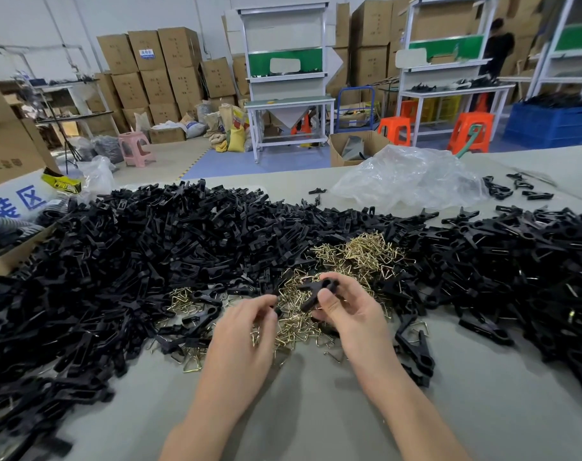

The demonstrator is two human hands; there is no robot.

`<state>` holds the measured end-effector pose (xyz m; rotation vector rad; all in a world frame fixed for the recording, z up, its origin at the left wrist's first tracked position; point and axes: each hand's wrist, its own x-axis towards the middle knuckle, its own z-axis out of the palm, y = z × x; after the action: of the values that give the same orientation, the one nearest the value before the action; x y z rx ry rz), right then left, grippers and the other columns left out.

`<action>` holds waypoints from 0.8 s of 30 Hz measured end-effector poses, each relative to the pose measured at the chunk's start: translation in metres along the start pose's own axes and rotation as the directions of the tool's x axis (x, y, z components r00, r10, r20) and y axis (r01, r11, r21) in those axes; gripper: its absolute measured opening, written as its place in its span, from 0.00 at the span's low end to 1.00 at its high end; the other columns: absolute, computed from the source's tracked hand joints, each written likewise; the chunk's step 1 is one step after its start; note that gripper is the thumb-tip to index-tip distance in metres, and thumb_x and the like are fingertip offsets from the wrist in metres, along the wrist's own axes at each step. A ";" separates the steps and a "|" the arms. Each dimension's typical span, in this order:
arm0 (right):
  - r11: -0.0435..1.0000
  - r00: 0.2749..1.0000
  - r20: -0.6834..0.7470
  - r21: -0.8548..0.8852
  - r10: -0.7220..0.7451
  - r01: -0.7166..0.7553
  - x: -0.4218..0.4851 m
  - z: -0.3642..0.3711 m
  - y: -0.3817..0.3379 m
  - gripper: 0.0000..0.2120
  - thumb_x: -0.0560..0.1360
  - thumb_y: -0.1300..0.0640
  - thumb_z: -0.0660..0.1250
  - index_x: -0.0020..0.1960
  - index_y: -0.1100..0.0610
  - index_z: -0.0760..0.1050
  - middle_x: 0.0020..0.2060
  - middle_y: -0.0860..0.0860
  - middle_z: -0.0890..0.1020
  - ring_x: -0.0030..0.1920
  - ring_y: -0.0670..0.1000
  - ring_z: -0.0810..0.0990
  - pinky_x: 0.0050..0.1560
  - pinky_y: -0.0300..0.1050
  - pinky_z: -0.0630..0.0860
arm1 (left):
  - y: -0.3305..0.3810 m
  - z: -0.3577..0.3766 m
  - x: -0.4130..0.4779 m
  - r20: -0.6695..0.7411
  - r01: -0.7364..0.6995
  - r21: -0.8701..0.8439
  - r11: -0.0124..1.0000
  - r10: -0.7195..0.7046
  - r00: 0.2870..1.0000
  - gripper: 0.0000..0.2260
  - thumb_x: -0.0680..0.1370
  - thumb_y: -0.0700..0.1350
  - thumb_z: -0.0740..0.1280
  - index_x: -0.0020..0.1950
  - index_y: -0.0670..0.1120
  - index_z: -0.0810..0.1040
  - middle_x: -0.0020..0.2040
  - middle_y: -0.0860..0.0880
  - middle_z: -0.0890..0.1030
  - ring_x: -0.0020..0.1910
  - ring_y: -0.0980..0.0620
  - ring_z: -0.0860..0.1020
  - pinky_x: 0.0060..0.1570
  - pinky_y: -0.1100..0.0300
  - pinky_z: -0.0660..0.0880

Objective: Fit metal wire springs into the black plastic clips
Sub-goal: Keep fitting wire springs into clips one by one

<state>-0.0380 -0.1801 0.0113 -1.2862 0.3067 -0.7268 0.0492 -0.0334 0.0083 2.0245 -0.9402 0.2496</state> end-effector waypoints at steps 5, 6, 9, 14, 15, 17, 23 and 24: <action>0.997 0.990 -0.140 0.074 0.019 -0.009 0.005 -0.003 0.003 0.10 0.78 0.64 0.70 0.55 0.51 0.81 0.43 0.47 0.87 0.44 0.47 0.85 0.46 0.36 0.81 | -0.009 0.010 -0.005 0.227 -0.095 0.379 0.920 0.007 0.974 0.17 0.81 0.59 0.60 0.67 0.57 0.77 0.58 0.60 0.70 0.59 0.58 0.68 0.57 0.63 0.55; 0.997 0.989 -0.147 0.073 0.020 -0.009 0.005 -0.003 0.004 0.10 0.78 0.64 0.70 0.55 0.51 0.81 0.42 0.47 0.86 0.44 0.47 0.85 0.46 0.36 0.81 | -0.008 0.011 -0.005 0.214 -0.079 0.379 0.922 -0.004 0.977 0.15 0.81 0.58 0.61 0.65 0.57 0.78 0.57 0.59 0.71 0.59 0.57 0.70 0.56 0.63 0.55; 0.997 0.988 -0.155 0.075 0.023 -0.011 0.006 -0.003 0.005 0.10 0.78 0.64 0.70 0.55 0.50 0.81 0.42 0.46 0.86 0.43 0.46 0.85 0.47 0.37 0.81 | -0.007 0.010 -0.003 0.182 -0.049 0.361 0.931 -0.019 0.983 0.09 0.82 0.53 0.63 0.59 0.56 0.80 0.53 0.60 0.73 0.56 0.56 0.73 0.54 0.64 0.55; 0.998 0.987 -0.159 0.063 0.016 -0.006 0.007 -0.004 0.007 0.11 0.78 0.65 0.70 0.54 0.51 0.81 0.40 0.47 0.86 0.43 0.46 0.85 0.47 0.37 0.81 | -0.008 0.008 -0.004 0.172 -0.062 0.347 0.936 0.001 0.985 0.04 0.82 0.50 0.62 0.53 0.55 0.77 0.51 0.60 0.73 0.53 0.57 0.73 0.53 0.65 0.57; 0.999 0.988 -0.156 0.054 0.014 -0.005 0.007 -0.004 0.007 0.11 0.78 0.65 0.70 0.54 0.50 0.81 0.40 0.47 0.86 0.42 0.46 0.85 0.47 0.37 0.81 | -0.007 0.008 -0.004 0.157 -0.060 0.334 0.941 0.007 0.988 0.03 0.82 0.49 0.62 0.52 0.55 0.75 0.50 0.60 0.74 0.52 0.57 0.73 0.53 0.65 0.58; 0.999 0.990 -0.144 0.041 0.007 -0.001 0.006 -0.004 0.007 0.11 0.78 0.65 0.70 0.55 0.50 0.81 0.40 0.47 0.86 0.42 0.46 0.85 0.47 0.37 0.81 | -0.004 0.007 -0.003 0.104 -0.042 0.256 0.966 0.016 0.994 0.02 0.82 0.49 0.61 0.51 0.56 0.72 0.47 0.61 0.75 0.49 0.58 0.74 0.52 0.64 0.62; 1.000 0.999 -0.041 0.019 -0.003 0.004 0.004 0.000 0.007 0.13 0.77 0.66 0.70 0.52 0.48 0.82 0.44 0.45 0.86 0.46 0.48 0.86 0.48 0.37 0.81 | 0.000 0.010 0.002 -0.064 0.173 -0.277 0.945 -0.198 0.978 0.08 0.82 0.48 0.64 0.50 0.62 0.78 0.41 0.58 0.83 0.40 0.55 0.81 0.41 0.64 0.76; 1.000 1.000 -0.019 -0.014 -0.007 0.007 0.003 0.000 0.007 0.14 0.77 0.65 0.70 0.51 0.46 0.83 0.45 0.44 0.86 0.46 0.49 0.85 0.48 0.38 0.81 | -0.001 0.011 0.002 -0.071 0.161 -0.260 0.952 -0.185 0.980 0.10 0.82 0.46 0.65 0.49 0.62 0.78 0.40 0.57 0.82 0.40 0.57 0.81 0.41 0.66 0.75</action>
<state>-0.0335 -0.1808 0.0050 -1.2942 0.3233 -0.7447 0.0498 -0.0430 0.0016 1.8289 -0.6929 0.1206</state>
